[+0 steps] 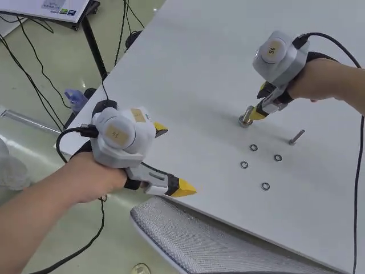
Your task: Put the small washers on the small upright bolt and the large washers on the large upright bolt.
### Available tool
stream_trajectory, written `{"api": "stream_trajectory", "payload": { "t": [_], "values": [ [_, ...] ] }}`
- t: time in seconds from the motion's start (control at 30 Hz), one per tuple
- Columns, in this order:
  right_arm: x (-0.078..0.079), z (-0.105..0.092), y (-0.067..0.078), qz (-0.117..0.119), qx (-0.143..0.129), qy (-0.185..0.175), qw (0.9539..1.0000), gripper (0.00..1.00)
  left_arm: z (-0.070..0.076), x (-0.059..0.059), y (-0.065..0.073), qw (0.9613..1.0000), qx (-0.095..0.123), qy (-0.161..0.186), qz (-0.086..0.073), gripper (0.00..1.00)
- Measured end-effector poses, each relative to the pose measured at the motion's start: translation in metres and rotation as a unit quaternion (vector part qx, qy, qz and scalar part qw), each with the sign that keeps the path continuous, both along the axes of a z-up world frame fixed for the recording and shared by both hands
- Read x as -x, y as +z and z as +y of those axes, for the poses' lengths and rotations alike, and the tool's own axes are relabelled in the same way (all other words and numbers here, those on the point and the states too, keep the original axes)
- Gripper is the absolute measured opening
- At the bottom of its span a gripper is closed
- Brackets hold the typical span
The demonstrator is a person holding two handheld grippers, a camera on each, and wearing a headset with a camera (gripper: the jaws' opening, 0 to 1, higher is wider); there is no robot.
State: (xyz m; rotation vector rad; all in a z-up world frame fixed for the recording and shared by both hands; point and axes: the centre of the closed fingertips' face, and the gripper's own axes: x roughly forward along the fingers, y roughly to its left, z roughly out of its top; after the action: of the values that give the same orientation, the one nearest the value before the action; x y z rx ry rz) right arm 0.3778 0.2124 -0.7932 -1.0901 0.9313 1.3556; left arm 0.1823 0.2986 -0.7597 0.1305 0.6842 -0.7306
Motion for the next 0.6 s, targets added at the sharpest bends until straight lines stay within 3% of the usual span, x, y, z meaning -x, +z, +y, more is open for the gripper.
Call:
{"api": "stream_trajectory", "payload": {
  "t": [0.6],
  "values": [
    [0.035,-0.015,0.023,0.011,-0.031,-0.001,0.9995,0.39,0.0,0.003,-0.001,1.0,0.002,0.0,0.008,0.93]
  ]
}}
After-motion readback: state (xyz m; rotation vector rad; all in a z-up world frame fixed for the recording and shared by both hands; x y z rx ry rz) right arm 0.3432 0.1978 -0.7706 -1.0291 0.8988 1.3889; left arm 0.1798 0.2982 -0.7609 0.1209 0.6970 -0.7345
